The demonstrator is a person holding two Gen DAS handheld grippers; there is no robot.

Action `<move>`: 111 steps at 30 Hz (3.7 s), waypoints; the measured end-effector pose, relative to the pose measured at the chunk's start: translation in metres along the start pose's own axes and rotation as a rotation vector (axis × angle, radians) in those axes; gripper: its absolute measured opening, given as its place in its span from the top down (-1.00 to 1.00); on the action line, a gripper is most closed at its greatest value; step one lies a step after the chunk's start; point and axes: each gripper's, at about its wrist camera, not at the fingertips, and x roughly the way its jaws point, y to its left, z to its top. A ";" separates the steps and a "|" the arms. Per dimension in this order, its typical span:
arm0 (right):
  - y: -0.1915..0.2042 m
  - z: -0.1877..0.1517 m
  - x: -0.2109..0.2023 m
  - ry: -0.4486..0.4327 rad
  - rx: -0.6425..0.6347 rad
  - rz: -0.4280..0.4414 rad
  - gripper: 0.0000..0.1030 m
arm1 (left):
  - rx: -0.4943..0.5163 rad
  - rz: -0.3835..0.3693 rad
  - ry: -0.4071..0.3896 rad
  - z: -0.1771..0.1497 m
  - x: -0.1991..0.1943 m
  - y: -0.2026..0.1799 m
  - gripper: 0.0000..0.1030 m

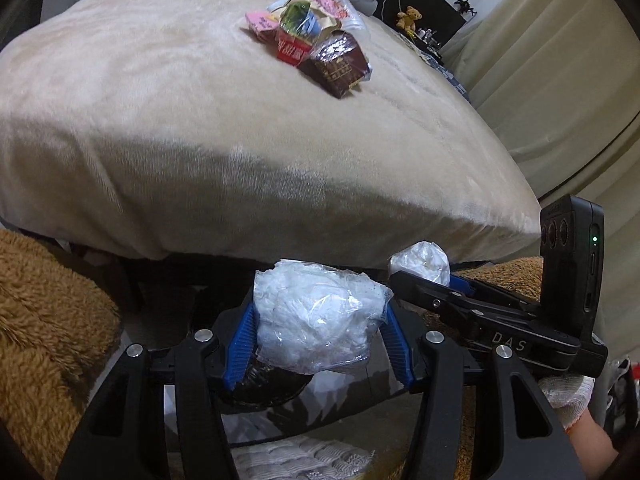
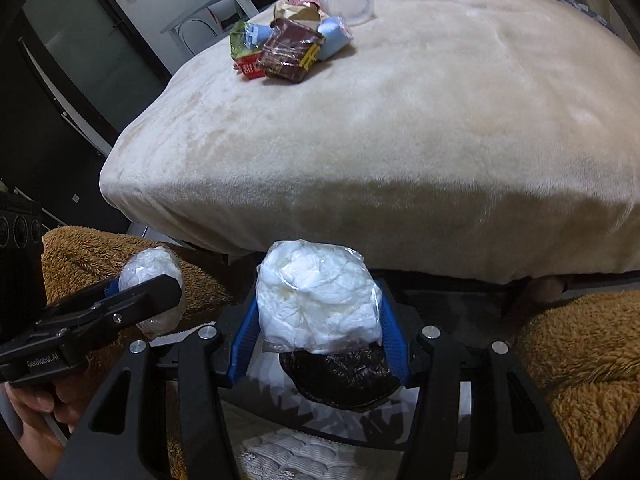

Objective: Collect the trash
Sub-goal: 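Carry the white plastic bag in the left tool over the floor bin, then open the left tool to drop the white bag into the bin, then grasp the dark red wrapped box with the right tool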

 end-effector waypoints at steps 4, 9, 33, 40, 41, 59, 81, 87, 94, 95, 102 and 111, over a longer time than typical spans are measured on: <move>-0.007 -0.001 0.012 0.053 0.040 -0.005 -0.06 | -0.032 0.004 0.049 -0.003 0.012 0.006 -0.05; -0.016 -0.003 0.025 0.120 0.093 -0.006 -0.06 | -0.094 0.016 0.143 -0.007 0.031 0.016 -0.05; -0.042 -0.004 0.037 0.179 0.262 0.046 -0.40 | -0.164 0.005 0.226 -0.014 0.047 0.027 -0.51; -0.035 -0.002 0.028 0.135 0.225 0.041 -0.40 | -0.123 0.031 0.186 -0.011 0.038 0.020 -0.51; -0.034 -0.002 0.027 0.127 0.220 0.040 -0.40 | -0.115 0.038 0.177 -0.011 0.037 0.019 -0.51; -0.011 0.000 -0.053 -0.244 0.015 0.077 -0.40 | 0.137 0.142 -0.111 -0.003 -0.018 -0.018 -0.51; 0.037 0.086 -0.042 -0.334 -0.426 -0.052 -0.58 | 0.230 0.173 -0.278 0.089 -0.067 -0.001 -0.51; 0.052 0.104 -0.012 -0.319 -0.582 -0.124 -0.58 | 0.245 0.195 -0.286 0.113 -0.068 0.008 -0.51; 0.062 0.124 0.014 -0.305 -0.683 -0.151 -0.78 | 0.280 0.218 -0.294 0.134 -0.066 0.015 -0.62; 0.064 0.127 0.017 -0.309 -0.696 -0.157 -0.78 | 0.284 0.225 -0.295 0.137 -0.066 0.016 -0.62; 0.072 0.146 0.031 -0.335 -0.751 -0.165 -0.78 | 0.307 0.240 -0.299 0.155 -0.061 0.022 -0.75; 0.080 0.151 0.058 -0.350 -0.873 -0.276 -0.28 | 0.312 0.278 -0.282 0.174 -0.051 0.039 -0.78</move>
